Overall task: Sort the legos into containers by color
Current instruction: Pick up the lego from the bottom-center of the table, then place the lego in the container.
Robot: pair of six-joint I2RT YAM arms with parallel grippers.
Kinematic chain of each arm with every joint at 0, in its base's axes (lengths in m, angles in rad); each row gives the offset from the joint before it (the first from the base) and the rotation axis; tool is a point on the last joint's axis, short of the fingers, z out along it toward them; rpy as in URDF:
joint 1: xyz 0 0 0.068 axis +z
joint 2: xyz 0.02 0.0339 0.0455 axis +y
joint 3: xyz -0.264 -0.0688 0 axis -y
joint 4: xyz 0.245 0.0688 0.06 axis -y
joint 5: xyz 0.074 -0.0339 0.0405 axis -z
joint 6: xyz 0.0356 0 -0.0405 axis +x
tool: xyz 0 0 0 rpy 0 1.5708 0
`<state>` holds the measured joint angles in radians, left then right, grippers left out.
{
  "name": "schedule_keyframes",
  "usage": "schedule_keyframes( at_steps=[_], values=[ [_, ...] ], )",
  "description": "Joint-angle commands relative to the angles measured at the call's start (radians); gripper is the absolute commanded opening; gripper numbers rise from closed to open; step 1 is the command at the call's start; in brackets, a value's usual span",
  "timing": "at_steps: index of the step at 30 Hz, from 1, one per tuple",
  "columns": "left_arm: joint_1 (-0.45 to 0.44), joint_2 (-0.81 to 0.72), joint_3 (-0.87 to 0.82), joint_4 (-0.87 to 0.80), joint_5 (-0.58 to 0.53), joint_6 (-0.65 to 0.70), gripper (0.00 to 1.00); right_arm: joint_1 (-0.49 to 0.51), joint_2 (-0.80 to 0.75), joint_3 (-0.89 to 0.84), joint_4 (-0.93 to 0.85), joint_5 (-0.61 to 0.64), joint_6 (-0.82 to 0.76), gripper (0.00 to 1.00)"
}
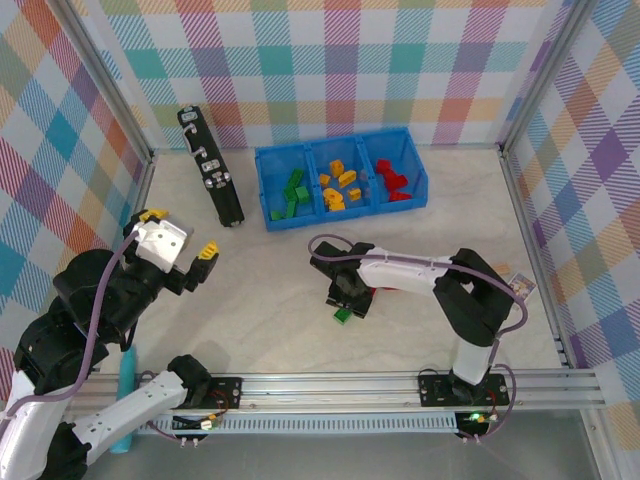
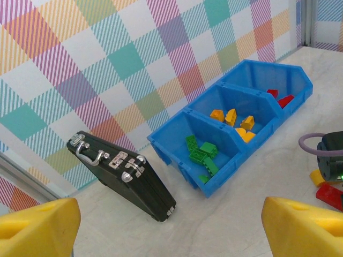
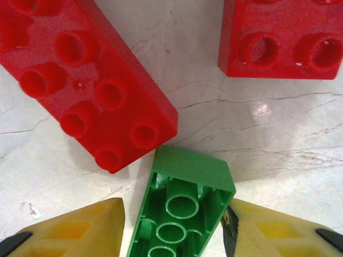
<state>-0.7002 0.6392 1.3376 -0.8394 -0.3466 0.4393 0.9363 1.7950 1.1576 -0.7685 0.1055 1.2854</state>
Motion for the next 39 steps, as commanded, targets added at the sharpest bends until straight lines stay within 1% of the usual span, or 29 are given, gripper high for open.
schedule_keyframes(
  at_steps=[1, 4, 8, 10, 12, 16, 18, 20, 22, 24, 28, 30, 33, 34, 36, 39],
  values=[
    [-0.015, 0.004, 0.012, 0.005, -0.024, 0.016, 0.87, -0.007, 0.022, 0.016, -0.027, -0.033, -0.033, 0.5],
    [-0.015, 0.013, 0.02, -0.004, -0.022, 0.012, 0.87, -0.01, 0.033, 0.017, -0.027, -0.044, -0.052, 0.45],
    [-0.014, 0.021, 0.029, -0.01, -0.031, 0.012, 0.87, -0.017, 0.036, 0.021, -0.033, -0.046, -0.086, 0.33],
    [-0.015, 0.027, 0.033, -0.01, -0.038, 0.015, 0.87, -0.018, 0.016, 0.03, -0.046, -0.027, -0.116, 0.29],
    [-0.014, 0.034, 0.034, -0.007, -0.043, 0.021, 0.87, -0.022, 0.001, 0.068, -0.096, -0.014, -0.171, 0.27],
    [-0.015, 0.049, 0.038, -0.003, -0.063, 0.031, 0.87, -0.044, -0.026, 0.219, -0.212, 0.002, -0.29, 0.26],
    [-0.015, 0.057, 0.044, -0.007, -0.076, 0.037, 0.87, -0.058, -0.021, 0.336, -0.266, 0.034, -0.37, 0.26],
    [-0.015, 0.067, 0.052, -0.01, -0.084, 0.042, 0.87, -0.071, 0.011, 0.487, -0.287, 0.091, -0.501, 0.26],
    [-0.014, 0.075, 0.055, -0.01, -0.089, 0.045, 0.87, -0.08, 0.059, 0.628, -0.249, 0.146, -0.661, 0.26],
    [-0.015, 0.083, 0.058, -0.01, -0.094, 0.051, 0.87, -0.089, 0.116, 0.746, -0.163, 0.186, -0.825, 0.27],
    [-0.015, 0.105, 0.071, -0.013, -0.096, 0.056, 0.87, -0.097, 0.258, 0.929, 0.081, 0.194, -1.16, 0.28],
    [-0.015, 0.105, 0.072, -0.011, -0.094, 0.057, 0.87, -0.103, 0.347, 1.015, 0.16, 0.191, -1.277, 0.28],
    [-0.015, 0.103, 0.074, -0.014, -0.104, 0.056, 0.87, -0.124, 0.511, 1.194, 0.178, 0.2, -1.348, 0.28],
    [-0.015, 0.106, 0.08, -0.019, -0.11, 0.054, 0.87, -0.133, 0.57, 1.25, 0.177, 0.227, -1.353, 0.28],
    [-0.015, 0.123, 0.112, -0.049, -0.116, 0.038, 0.86, -0.155, 0.669, 1.365, 0.147, 0.232, -1.33, 0.28],
    [-0.015, 0.138, 0.143, -0.085, -0.119, 0.017, 0.85, -0.182, 0.747, 1.401, 0.186, 0.24, -1.318, 0.28]
  ],
)
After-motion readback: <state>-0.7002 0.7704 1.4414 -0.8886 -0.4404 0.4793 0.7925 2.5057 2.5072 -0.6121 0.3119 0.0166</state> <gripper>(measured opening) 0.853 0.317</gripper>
